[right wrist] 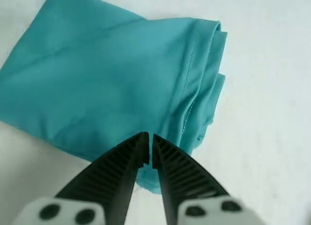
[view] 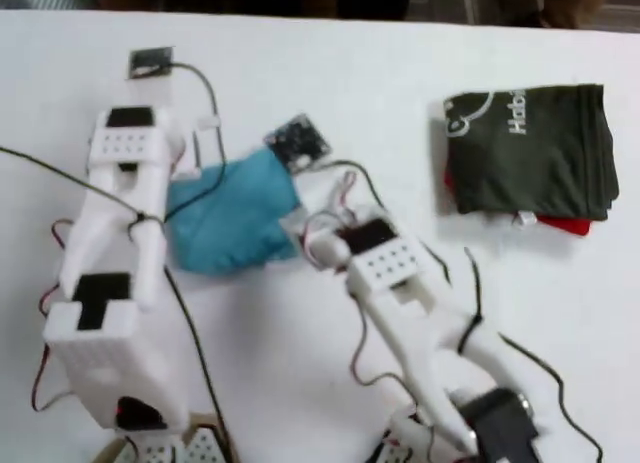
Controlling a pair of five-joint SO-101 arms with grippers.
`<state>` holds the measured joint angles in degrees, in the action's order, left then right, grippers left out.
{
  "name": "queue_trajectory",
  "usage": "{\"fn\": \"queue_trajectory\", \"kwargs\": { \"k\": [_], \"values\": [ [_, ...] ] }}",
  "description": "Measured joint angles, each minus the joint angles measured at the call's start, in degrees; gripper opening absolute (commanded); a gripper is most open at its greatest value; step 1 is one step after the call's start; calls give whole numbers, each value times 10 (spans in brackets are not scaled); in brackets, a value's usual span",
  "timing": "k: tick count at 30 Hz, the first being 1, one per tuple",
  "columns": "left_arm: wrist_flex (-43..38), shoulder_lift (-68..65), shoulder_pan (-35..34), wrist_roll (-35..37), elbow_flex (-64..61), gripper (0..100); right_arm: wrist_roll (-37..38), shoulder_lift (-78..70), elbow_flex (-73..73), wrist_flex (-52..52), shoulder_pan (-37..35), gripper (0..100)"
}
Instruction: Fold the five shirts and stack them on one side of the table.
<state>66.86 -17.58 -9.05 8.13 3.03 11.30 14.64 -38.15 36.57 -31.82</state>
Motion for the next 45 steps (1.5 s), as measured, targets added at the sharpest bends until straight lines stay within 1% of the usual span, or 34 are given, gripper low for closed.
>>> {"fn": "queue_trajectory", "kwargs": {
  "k": [6,10,13,18,22,25,31,37,42,45],
  "values": [
    [-11,-76,12,0,24,26,-1,-67,62,0,1,22],
    [-11,-134,10,0,55,26,-1,-79,66,0,-5,22],
    [6,-164,10,0,91,26,-1,-91,66,12,-7,22],
    [45,-193,9,0,150,26,-1,-132,62,31,22,22],
    [55,-217,8,0,182,26,-1,-147,62,46,57,22],
    [56,-229,6,1,197,26,-1,-147,62,63,73,22],
    [84,-233,2,1,228,26,-1,-147,62,104,75,22],
    [135,-234,-5,0,287,26,-1,-147,62,173,40,22],
    [155,-234,-3,0,310,26,-1,-134,62,175,38,22],
    [155,-235,-4,0,310,26,-1,-88,68,174,37,22]
  ]
}}
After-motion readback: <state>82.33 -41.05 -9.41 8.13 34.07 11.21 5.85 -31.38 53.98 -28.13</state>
